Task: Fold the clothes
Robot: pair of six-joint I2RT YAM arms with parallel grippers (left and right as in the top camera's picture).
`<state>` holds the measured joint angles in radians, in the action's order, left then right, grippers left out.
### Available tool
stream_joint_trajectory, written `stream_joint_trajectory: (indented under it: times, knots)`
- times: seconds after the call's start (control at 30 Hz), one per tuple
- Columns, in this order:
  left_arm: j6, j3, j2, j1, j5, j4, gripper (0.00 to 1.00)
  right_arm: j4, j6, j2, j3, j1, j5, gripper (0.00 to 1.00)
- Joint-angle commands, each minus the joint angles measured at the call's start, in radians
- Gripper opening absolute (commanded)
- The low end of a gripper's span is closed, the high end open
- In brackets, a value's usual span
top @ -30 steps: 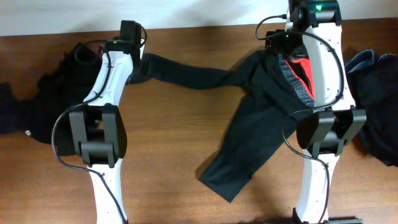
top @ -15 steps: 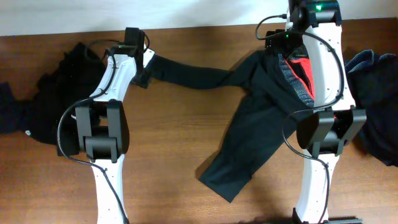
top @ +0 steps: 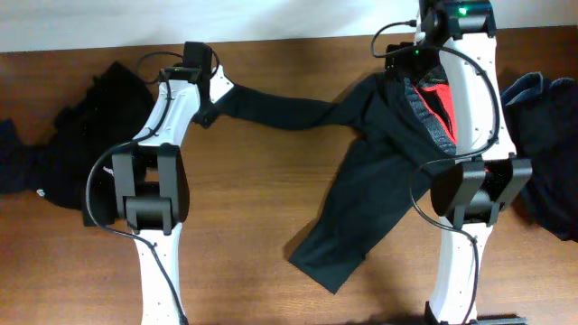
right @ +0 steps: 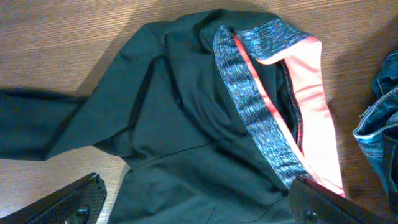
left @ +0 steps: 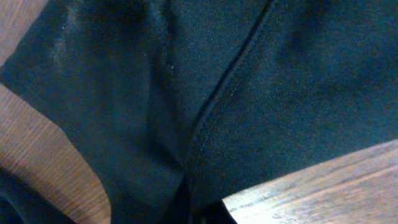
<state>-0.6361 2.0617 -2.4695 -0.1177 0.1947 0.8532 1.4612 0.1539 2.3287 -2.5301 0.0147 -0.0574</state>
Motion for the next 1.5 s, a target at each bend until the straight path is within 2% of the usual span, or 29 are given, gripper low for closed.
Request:
stream_joint_trajectory:
  times: [0.0,0.13,0.47,0.73,0.93,1.07,1.23,1.47]
  knots:
    - [0.039,-0.011,0.015,-0.007,-0.014,0.032,0.01,-0.003,0.0,-0.016,-0.007,0.005,0.005,0.99]
    - [0.142,-0.009,0.148,-0.006,-0.014,0.023,0.0,-0.002,0.0,-0.016,-0.008,0.005,0.005,0.99]
    - [0.206,-0.009,0.327,-0.006,-0.011,0.038,0.0,0.005,0.0,-0.016,-0.008,0.005,0.006,0.99]
    - [0.205,-0.015,0.336,-0.001,0.016,0.066,0.0,0.006,0.0,-0.016,-0.008,0.005,0.025,0.99]
    - [0.232,-0.015,0.336,-0.008,0.002,0.232,0.0,0.004,0.0,-0.016,-0.008,0.005,0.024,0.98]
    - [0.213,-0.015,0.336,0.013,-0.115,0.31,0.0,0.005,0.0,-0.016,-0.008,0.005,0.024,0.99]
    - [0.102,-0.015,0.336,0.023,-0.288,0.369,0.0,0.008,0.0,-0.016,-0.008,0.005,0.024,0.99]
    - [0.013,-0.015,0.336,0.023,-0.308,0.446,0.0,0.008,0.0,-0.016,-0.007,0.005,0.024,0.99]
